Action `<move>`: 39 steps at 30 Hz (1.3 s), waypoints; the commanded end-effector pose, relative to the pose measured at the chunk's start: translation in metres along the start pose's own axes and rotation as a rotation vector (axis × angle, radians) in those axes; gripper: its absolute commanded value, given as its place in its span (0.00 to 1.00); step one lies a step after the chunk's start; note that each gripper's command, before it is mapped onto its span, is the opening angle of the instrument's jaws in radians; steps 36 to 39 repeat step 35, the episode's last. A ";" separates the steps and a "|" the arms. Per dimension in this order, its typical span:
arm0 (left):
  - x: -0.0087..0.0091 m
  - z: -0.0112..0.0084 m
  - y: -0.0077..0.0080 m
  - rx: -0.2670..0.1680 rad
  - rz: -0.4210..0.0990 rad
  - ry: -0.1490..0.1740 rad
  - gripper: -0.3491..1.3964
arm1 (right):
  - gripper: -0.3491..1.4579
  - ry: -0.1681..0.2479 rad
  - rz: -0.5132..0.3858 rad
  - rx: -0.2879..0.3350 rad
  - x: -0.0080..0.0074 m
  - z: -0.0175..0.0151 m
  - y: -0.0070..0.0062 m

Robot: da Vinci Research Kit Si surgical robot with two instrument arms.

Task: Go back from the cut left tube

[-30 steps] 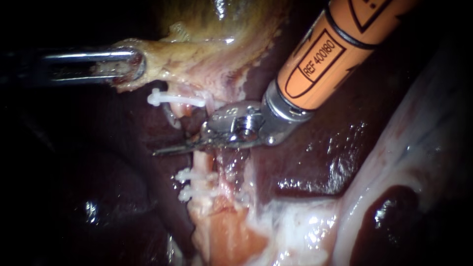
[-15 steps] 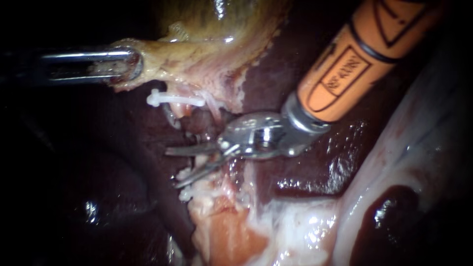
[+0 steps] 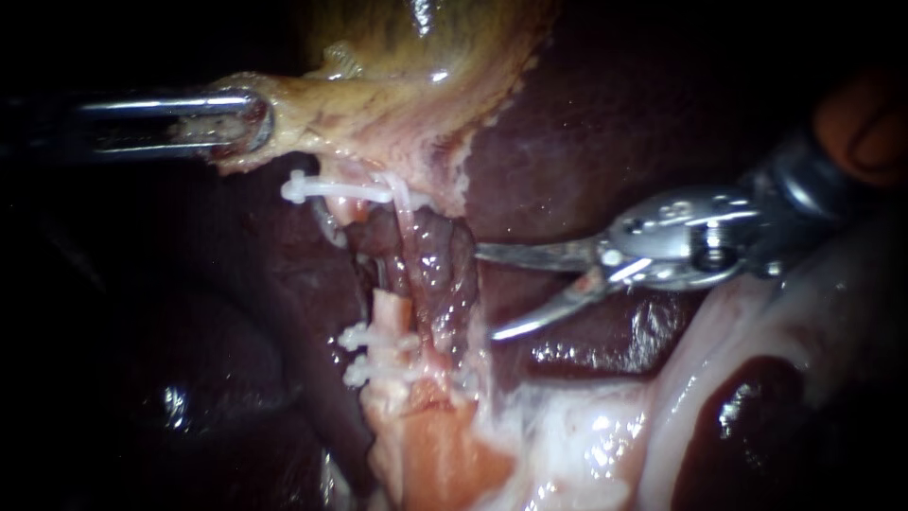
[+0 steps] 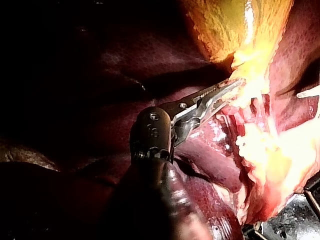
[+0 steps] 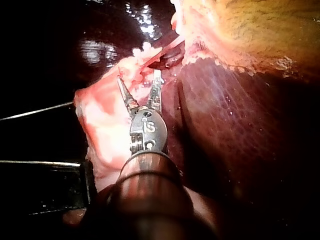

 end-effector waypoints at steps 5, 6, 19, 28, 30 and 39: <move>0.0000 0.0001 0.0000 0.000 0.000 0.000 0.00 | 0.99 -0.079 0.010 -0.063 -0.0018 -0.0021 0.0003; 0.0000 0.0002 -0.0001 0.000 0.000 0.000 0.00 | 0.99 -0.081 0.013 -0.074 -0.0020 -0.0023 0.0004; -0.0024 0.0036 -0.0025 0.007 0.016 0.008 0.00 | 0.99 -0.093 0.030 -0.120 -0.0024 -0.0027 0.0007; -0.0034 0.0057 -0.0028 -0.006 0.029 0.004 0.00 | 0.99 -0.093 0.031 -0.120 -0.0025 -0.0029 0.0008; -0.0034 0.0057 -0.0028 -0.006 0.029 0.004 0.00 | 0.99 -0.093 0.032 -0.120 -0.0024 -0.0030 0.0008; -0.0034 0.0055 -0.0027 -0.007 0.029 0.003 0.00 | 0.98 -0.091 0.034 -0.100 -0.0021 -0.0028 0.0008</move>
